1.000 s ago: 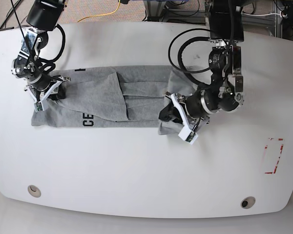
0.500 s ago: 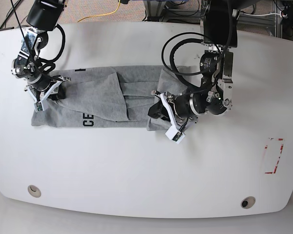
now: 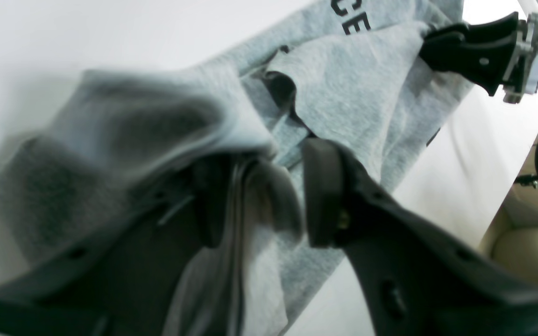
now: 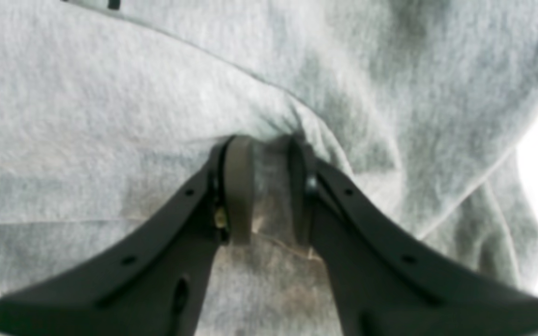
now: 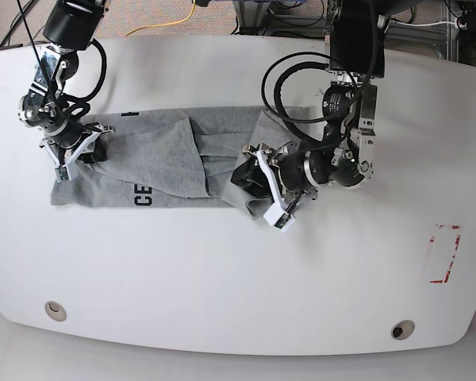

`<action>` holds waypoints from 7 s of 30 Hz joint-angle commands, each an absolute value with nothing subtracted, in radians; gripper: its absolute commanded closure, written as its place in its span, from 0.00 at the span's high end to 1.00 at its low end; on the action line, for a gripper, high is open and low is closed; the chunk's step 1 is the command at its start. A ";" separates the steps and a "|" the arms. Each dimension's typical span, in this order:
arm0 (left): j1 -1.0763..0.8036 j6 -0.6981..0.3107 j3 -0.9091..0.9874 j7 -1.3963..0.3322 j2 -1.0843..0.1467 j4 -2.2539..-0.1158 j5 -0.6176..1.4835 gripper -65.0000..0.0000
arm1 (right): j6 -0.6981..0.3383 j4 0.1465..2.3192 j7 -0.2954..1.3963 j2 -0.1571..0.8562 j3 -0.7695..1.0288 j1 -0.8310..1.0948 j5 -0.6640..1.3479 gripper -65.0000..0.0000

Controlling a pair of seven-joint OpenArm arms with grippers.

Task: Layout the t-shirt on the table in an organized manner, then fold the t-shirt properly
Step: 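Drag the grasped strip end toward the right gripper with the left gripper, then release the folded end and raise the left gripper, then grasp both ends of the folded shirt with both grippers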

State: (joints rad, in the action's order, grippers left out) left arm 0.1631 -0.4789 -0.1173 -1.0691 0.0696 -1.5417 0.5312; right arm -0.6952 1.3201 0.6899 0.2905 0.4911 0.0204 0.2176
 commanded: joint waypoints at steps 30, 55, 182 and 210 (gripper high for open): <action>0.203 -0.483 -0.068 -1.029 -0.105 -1.606 0.553 0.40 | -0.698 1.316 0.814 0.289 0.486 0.027 0.208 0.20; 0.133 -0.490 -0.318 -1.047 -0.038 -1.629 0.400 0.40 | -0.698 1.316 0.814 0.263 0.490 0.025 0.208 0.20; 0.030 -0.308 -0.193 -0.756 -0.208 -1.461 0.358 0.08 | -0.698 1.395 1.188 0.335 0.817 -0.182 0.541 1.00; 0.041 -0.380 -0.193 -0.756 -0.237 -1.461 0.358 0.08 | -0.698 1.167 1.119 0.275 0.802 -0.140 0.538 1.00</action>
State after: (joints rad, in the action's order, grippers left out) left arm 0.0254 -0.3832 -0.1932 -0.7250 -0.2302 -1.4582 0.3820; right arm -0.7071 1.1316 1.0622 0.3077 0.8116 -0.1493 0.5701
